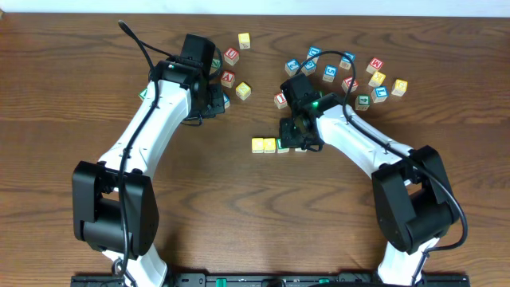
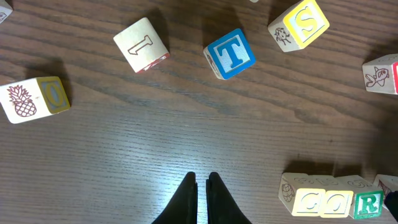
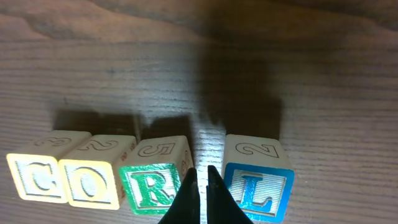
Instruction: Spell out CORL
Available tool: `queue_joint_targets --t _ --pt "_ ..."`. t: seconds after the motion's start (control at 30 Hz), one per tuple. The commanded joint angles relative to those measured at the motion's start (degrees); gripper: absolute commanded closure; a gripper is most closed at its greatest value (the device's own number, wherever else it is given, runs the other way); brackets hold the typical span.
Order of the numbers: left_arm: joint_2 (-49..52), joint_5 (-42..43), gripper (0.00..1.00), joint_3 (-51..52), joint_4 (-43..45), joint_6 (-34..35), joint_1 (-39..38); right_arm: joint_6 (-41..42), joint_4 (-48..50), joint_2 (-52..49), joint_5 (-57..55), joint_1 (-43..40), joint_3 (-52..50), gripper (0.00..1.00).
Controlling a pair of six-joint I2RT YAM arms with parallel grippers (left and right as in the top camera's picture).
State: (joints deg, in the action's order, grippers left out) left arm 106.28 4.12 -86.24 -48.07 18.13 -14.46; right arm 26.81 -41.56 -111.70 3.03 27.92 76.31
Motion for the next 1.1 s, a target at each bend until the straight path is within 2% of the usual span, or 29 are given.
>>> queue_joint_targets --t 0.0,1.07 --pt "-0.52 -0.94 0.93 -1.22 -0.2 -0.52 0.09 1.07 -0.31 -0.79 0.55 0.31 -0.48 0.99" --pt "-0.52 -0.94 0.93 -1.22 -0.17 -0.52 0.09 3.17 -2.89 -0.83 1.86 1.05 -0.48 0.99"
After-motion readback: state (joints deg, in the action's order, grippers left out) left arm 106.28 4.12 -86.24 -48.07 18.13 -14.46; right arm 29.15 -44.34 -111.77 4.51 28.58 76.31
